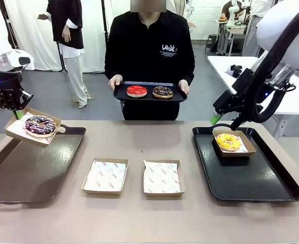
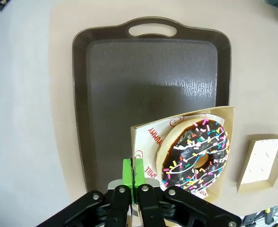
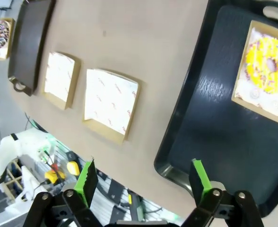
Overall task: Individually package the donuts and arrange them on the tray.
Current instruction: Place the picked Paper togo box on the Handle tray while simultaneously picking up another Paper togo box from the table with the other hand.
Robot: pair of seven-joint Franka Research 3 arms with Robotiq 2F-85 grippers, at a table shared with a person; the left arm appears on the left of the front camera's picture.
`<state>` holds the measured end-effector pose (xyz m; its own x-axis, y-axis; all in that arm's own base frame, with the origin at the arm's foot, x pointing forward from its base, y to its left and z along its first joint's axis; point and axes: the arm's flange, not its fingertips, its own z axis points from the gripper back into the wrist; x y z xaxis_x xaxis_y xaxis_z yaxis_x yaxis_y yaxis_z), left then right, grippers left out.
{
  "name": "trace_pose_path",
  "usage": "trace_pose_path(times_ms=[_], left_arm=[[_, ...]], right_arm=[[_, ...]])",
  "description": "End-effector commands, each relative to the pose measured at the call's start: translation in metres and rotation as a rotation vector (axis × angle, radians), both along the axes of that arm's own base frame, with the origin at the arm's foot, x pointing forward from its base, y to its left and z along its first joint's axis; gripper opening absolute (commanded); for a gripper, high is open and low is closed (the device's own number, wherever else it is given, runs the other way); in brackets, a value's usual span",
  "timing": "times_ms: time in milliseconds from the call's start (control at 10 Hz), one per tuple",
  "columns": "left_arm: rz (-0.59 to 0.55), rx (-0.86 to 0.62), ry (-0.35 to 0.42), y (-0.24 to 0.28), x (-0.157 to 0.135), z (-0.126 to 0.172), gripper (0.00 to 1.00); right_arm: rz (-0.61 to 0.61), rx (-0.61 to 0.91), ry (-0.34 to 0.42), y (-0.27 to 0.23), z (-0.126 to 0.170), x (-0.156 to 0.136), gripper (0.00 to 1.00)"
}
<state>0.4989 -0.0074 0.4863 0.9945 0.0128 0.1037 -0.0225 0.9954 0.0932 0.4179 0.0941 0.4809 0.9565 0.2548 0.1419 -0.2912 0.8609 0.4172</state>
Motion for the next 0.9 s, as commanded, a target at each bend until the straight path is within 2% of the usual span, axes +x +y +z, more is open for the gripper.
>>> trace_pose_path(times_ms=[0, 100, 800], left_arm=[[0.005, 0.0, 0.0, 0.0, 0.0, 0.005, 0.01], [0.005, 0.0, 0.0, 0.0, 0.0, 0.005, 0.01], [0.005, 0.0, 0.0, 0.0, 0.0, 0.005, 0.01]], right_arm=[[0.024, 0.018, -0.027, -0.025, 0.0, -0.022, 1.0], [0.0, 0.0, 0.0, 0.0, 0.0, 0.0, 1.0], [0.0, 0.0, 0.0, 0.0, 0.0, 0.0, 1.0]])
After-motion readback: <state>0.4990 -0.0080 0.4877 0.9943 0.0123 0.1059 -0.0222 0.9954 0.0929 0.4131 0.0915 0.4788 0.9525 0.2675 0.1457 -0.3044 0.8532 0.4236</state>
